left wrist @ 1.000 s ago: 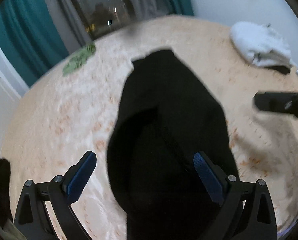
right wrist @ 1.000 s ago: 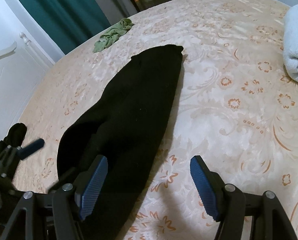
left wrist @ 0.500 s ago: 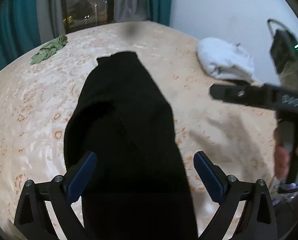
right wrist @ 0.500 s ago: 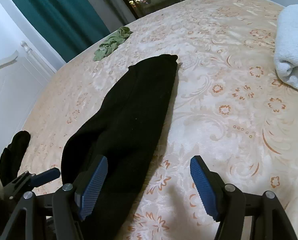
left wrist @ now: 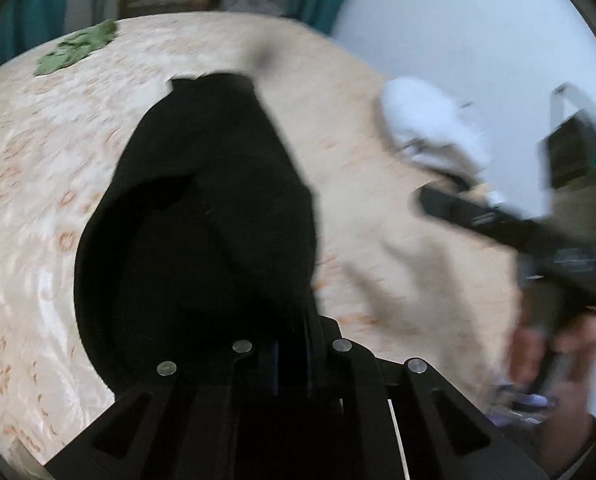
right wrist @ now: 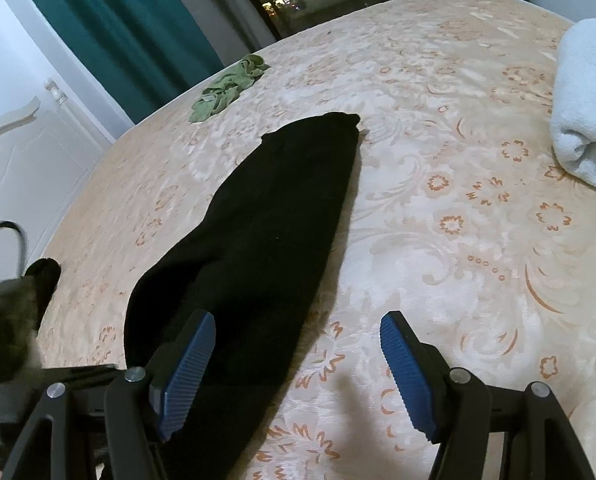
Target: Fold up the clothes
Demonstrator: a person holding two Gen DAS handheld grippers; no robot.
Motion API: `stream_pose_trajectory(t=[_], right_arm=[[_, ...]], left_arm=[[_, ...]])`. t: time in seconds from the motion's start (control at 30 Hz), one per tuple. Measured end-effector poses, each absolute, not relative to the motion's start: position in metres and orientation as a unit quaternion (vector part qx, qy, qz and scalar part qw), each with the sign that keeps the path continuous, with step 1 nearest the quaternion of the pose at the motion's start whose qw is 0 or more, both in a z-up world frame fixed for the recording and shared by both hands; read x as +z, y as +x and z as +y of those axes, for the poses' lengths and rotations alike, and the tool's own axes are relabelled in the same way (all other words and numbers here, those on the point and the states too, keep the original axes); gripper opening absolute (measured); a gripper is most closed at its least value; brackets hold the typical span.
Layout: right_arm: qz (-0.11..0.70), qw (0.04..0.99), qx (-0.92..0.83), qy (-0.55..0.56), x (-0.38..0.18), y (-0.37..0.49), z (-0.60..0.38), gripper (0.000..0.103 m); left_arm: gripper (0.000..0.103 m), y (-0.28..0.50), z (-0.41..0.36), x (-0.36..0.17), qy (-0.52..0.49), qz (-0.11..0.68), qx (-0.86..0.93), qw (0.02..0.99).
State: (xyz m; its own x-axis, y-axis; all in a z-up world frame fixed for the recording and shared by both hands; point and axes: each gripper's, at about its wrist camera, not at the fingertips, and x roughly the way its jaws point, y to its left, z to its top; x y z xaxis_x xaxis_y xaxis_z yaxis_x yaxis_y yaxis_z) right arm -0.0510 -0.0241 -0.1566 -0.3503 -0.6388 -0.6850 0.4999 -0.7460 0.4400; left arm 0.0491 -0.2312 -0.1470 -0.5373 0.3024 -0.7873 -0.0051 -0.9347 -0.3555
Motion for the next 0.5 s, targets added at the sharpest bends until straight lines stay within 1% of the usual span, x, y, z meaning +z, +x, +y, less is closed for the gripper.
stream_pose_trajectory(t=[0.1, 0.17, 0.2, 0.23, 0.3, 0.4, 0.5], right_arm=[[-0.079, 0.347, -0.817, 0.454, -0.158, -0.052, -0.023, 0.071], [-0.073, 0.352, -0.814, 0.456, -0.160, -0.051, -0.029, 0.071], [-0.069, 0.354, -0.813, 0.457, -0.160, -0.050, -0.031, 0.071], [-0.066, 0.356, -0.812, 0.458, -0.161, -0.049, -0.034, 0.071], [-0.054, 0.362, -0.809, 0.460, -0.163, -0.047, -0.042, 0.071], [-0.027, 0.366, -0.807, 0.462, -0.170, -0.043, -0.059, 0.071], [-0.016, 0.360, -0.809, 0.464, -0.176, -0.044, -0.071, 0.071]], left_arm=[[0.010, 0.053, -0.258, -0.142, -0.474, -0.190, 0.857, 0.074], [0.022, 0.048, -0.282, -0.158, -0.501, -0.226, 0.834, 0.040], [0.035, 0.045, -0.294, -0.176, -0.527, -0.247, 0.813, 0.014], [0.041, 0.043, -0.304, -0.197, -0.556, -0.263, 0.788, -0.012], [0.041, 0.043, -0.312, -0.220, -0.574, -0.277, 0.771, -0.018], [0.041, 0.046, -0.303, -0.206, -0.563, -0.219, 0.797, -0.014], [0.041, 0.050, -0.304, -0.192, -0.551, -0.188, 0.813, -0.022]])
